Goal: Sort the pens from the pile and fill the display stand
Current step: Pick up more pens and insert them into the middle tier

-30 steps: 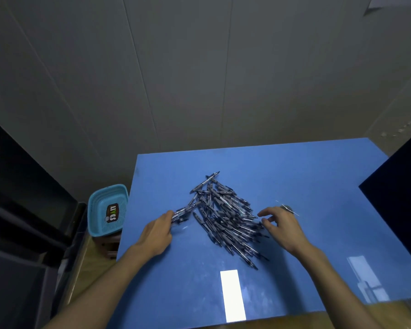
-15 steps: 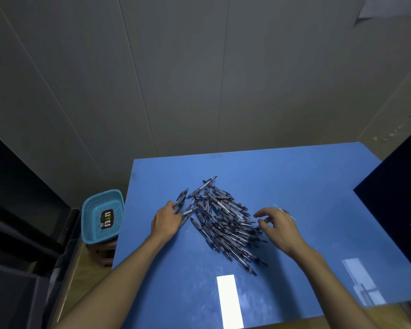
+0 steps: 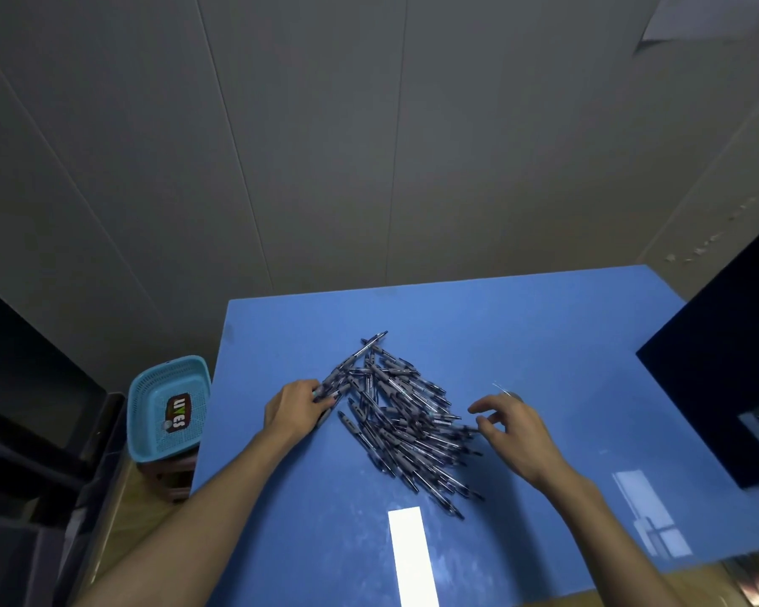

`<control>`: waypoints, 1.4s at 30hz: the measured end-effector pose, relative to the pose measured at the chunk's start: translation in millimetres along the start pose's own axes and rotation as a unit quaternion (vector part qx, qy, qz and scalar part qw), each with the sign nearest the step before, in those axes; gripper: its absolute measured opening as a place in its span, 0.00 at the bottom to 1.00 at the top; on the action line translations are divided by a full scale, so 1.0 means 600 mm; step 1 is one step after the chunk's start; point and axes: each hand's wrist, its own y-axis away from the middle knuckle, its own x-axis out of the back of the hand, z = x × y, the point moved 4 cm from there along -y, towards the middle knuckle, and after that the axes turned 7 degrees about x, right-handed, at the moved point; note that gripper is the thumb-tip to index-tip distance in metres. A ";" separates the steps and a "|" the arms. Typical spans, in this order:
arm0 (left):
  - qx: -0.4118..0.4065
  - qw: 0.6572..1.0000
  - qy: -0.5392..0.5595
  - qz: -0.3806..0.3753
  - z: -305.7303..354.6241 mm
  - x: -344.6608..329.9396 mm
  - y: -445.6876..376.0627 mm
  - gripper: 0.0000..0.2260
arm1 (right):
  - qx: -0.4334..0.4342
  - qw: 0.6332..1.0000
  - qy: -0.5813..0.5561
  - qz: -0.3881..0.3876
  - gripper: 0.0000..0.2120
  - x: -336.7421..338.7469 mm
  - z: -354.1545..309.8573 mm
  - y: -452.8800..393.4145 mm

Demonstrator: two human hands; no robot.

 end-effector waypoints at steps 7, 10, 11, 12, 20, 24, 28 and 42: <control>-0.041 0.992 -0.097 -0.076 0.020 0.006 -0.005 0.07 | 0.000 1.000 0.008 -0.001 0.09 0.003 -0.010 0.000; -0.039 0.988 -0.110 -0.101 0.023 0.003 -0.003 0.09 | -0.001 1.000 0.004 0.003 0.09 0.003 -0.013 0.003; -0.034 0.988 -0.104 -0.106 0.023 0.001 -0.003 0.10 | -0.001 1.000 0.004 0.003 0.10 0.002 -0.013 0.004; -0.027 0.989 -0.095 -0.110 0.022 -0.002 -0.003 0.11 | -0.001 1.000 0.005 0.002 0.09 0.000 -0.013 0.006; 0.013 0.995 -0.039 -0.086 0.008 -0.016 0.010 0.20 | -0.004 1.000 -0.007 0.005 0.09 -0.008 -0.017 0.014; 0.031 0.997 -0.031 -0.070 0.011 -0.013 0.017 0.21 | -0.013 1.000 -0.013 0.006 0.09 -0.016 -0.012 0.025; 0.044 0.996 -0.044 -0.071 0.013 -0.003 0.026 0.14 | -0.021 1.000 0.000 0.006 0.08 -0.019 -0.006 0.037; 0.028 0.995 -0.065 -0.070 -0.043 0.001 0.104 0.15 | 0.010 1.000 -0.015 -0.008 0.10 -0.057 -0.048 0.006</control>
